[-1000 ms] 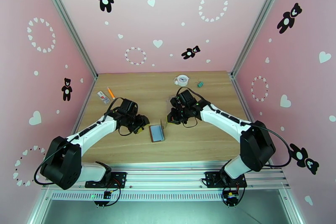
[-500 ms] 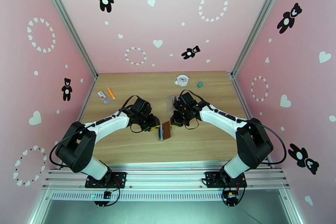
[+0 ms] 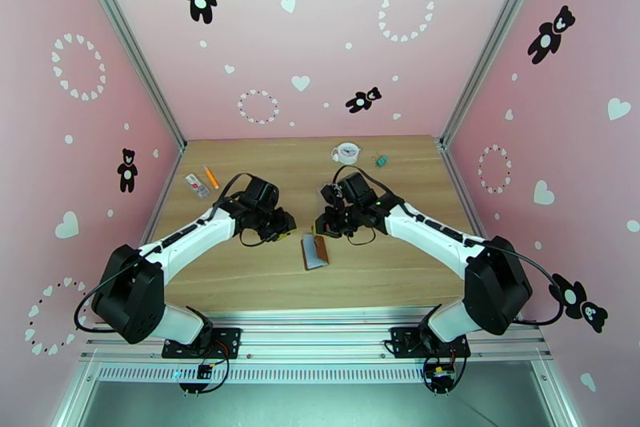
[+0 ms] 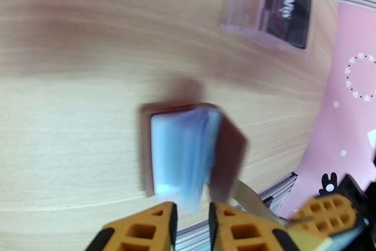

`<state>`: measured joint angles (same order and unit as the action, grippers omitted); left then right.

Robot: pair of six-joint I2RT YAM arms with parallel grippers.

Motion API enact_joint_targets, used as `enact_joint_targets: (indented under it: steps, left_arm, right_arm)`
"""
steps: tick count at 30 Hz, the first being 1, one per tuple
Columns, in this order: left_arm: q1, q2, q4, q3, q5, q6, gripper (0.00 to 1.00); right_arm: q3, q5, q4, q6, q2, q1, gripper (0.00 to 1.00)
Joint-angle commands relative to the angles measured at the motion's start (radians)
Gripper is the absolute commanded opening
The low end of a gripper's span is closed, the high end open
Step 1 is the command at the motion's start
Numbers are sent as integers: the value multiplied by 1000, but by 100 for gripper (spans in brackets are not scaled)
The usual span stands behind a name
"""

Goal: Put the credit cards into the card holder

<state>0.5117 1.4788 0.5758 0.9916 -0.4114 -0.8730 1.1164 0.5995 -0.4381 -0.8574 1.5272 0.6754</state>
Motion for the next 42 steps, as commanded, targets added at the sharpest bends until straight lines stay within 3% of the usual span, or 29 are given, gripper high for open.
enact_joint_targets:
  steps: [1,8,12,27,40,42]
  left_arm:
    - [-6,-20,-27,-25,-20,-6,25]
    - [17,33,-139,-84,-97,-45,22]
    - [31,86,-209,-120,-108,-96,6]
    - [49,148,-164,-68,-51,-66,5]
    - [53,181,-166,-40,-65,-59,4]
    - [51,173,-178,-49,-70,-63,4]
  right_arm:
    - [17,-2,-1,-3,48,4,0]
    - [-30,-56,61,-74,74,-2,0]
    - [-51,-56,76,-94,93,-5,0]
    - [-95,-130,-13,-80,19,-62,0]
    - [21,111,96,-96,52,-44,0]
    - [34,95,81,-91,51,-42,0]
